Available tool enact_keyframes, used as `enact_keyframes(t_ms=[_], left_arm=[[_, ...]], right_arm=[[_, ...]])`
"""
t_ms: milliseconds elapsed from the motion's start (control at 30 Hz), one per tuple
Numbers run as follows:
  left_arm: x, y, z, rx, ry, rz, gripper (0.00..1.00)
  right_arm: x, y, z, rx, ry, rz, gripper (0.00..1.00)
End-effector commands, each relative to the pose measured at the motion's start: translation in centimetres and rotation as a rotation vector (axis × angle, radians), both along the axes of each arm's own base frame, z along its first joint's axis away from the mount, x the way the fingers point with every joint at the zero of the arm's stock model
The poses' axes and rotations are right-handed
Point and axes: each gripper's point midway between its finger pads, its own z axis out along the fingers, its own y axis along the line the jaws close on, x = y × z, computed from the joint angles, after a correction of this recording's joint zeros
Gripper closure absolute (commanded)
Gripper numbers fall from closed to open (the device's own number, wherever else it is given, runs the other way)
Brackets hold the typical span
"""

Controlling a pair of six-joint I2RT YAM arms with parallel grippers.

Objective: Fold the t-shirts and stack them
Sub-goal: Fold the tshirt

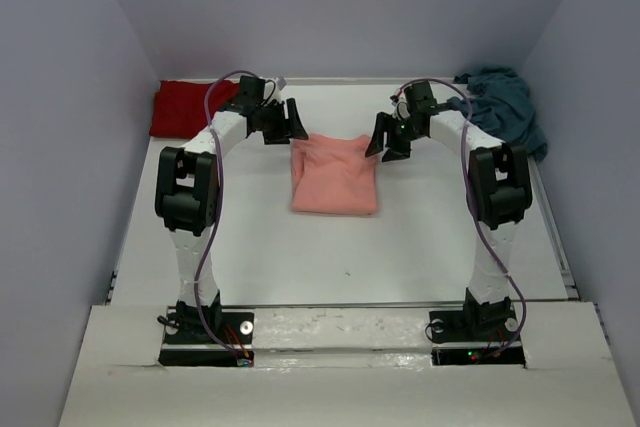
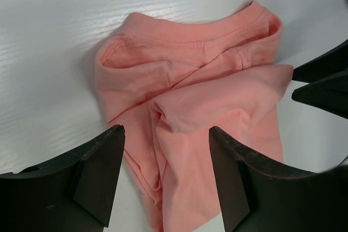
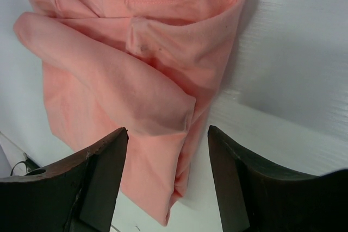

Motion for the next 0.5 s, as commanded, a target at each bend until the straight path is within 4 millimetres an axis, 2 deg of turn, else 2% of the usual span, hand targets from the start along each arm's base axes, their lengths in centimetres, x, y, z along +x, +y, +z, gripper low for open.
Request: enact_keyframes(t_ms=[0,67,200,467], left_arm=[[0.5,-1.0,2.0,-0.040,-0.042,-0.025,0.28],[0.6,-1.1,2.0,-0.043,-0.043,-0.027,0.28],[0.4,-1.1,1.9,-0.042,-0.033,-0.032,0.28],[0.4,-1.1,1.8,-0.037,-0.031,-0.037,0.28]], right_arm=[[2.4,0.4,2.0,0.027,-0.097,0.009,0.35],[2.6,0.6,1.6,0.031,-0.091,0.007,0.39],[3.3,0.9,1.5,0.047,-0.092,0.005,0.65],[3.9,1.2,1.3,0.060,-0.092,0.003,0.68]])
